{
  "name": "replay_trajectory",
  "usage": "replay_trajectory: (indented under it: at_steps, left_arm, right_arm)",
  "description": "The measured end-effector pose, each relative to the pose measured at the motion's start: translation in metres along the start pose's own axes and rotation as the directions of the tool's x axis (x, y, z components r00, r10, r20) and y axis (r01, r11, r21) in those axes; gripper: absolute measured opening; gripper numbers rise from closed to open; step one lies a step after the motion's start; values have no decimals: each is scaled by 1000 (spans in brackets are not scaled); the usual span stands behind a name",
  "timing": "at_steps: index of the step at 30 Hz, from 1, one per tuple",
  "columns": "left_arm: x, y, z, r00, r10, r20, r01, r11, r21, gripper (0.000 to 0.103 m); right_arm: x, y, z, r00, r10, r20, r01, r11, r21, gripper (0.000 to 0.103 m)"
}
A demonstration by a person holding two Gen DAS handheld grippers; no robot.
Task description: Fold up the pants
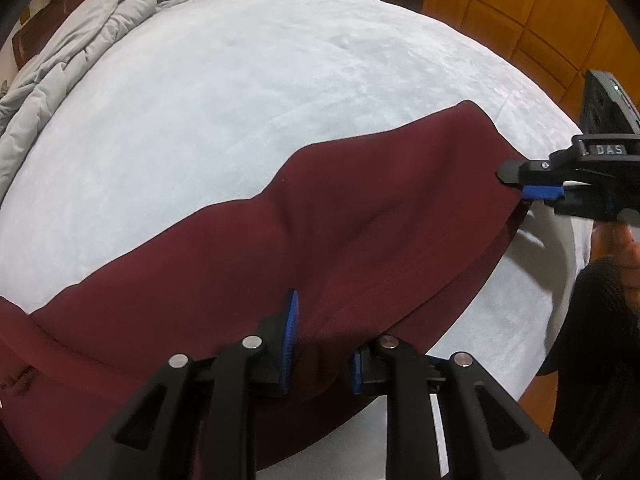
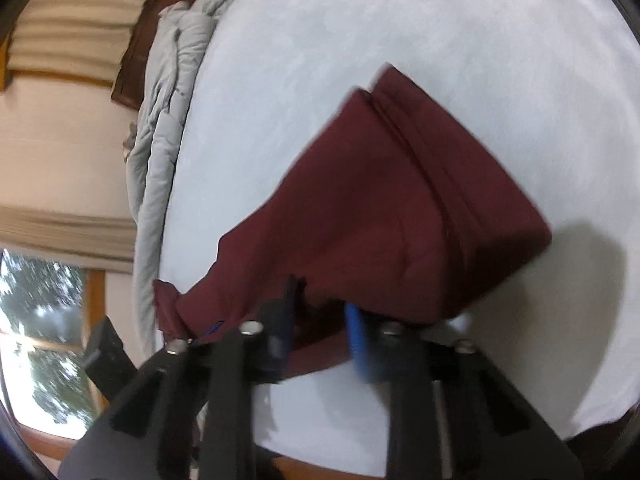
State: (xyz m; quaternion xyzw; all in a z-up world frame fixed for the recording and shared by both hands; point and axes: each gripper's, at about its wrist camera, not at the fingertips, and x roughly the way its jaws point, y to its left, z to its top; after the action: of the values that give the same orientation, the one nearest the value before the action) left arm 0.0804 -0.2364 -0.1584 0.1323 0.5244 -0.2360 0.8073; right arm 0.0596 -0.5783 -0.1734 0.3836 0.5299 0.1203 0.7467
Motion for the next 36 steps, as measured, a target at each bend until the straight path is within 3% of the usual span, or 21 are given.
replay_trajectory:
  at_steps: [3,5,8,12,15,18,21,23,25,29,32,34,36]
  left_arm:
    - [-11,-2,3,1000,8,27,-8,1000,-11,23]
    - [-23,-5,4,998,24,65,-23,1000,-20,24]
    - [-35,-11,3,991,41,126,-37,999,-35,31]
    - [-9,-19,-3,997,52,63,-52,999,-14,32]
    - [13,-26,-12,996,84,26,-85,996,17,34]
    - [13,-30,-16,994,97,53,-99,994,47,40]
    - [7,-25,-16,998,50,44,-52,998,34,56]
    - [-4,-21,-16,999,20,43,-20,1000,2,69]
    - [-18,-16,-21,998,-28,47,30,999,-35,74]
    - [-49,6,-39,996,-57,67,64,991,-115,79]
    - [-66,45,-59,997,-38,70,53,971,-235,80]
    - [-75,76,-77,998,-6,61,26,944,-328,80]
    - [-80,101,-88,998,26,53,-4,920,-391,80]
  right_arm:
    - [-17,24,1,997,-17,79,27,991,-128,13]
    - [-39,42,-3,987,37,157,-1,975,-221,13]
    - [-51,56,-9,976,63,206,3,952,-306,13]
    - [-14,21,-5,989,-108,98,125,974,-188,13]
    - [8,0,-11,981,-194,28,196,972,-133,13]
    - [11,1,-14,977,-209,32,211,969,-131,14]
    - [10,7,-14,977,-210,28,212,968,-132,22]
    - [4,15,-16,974,-225,41,229,964,-139,41]
    - [-6,19,-22,966,-253,54,258,956,-138,51]
    - [-30,30,-38,938,-336,89,346,927,-147,53]
    - [-37,57,-51,951,-290,102,306,926,-222,54]
    - [-26,89,-60,980,-191,62,201,924,-325,56]
    - [-5,124,-70,994,-113,3,104,900,-424,60]
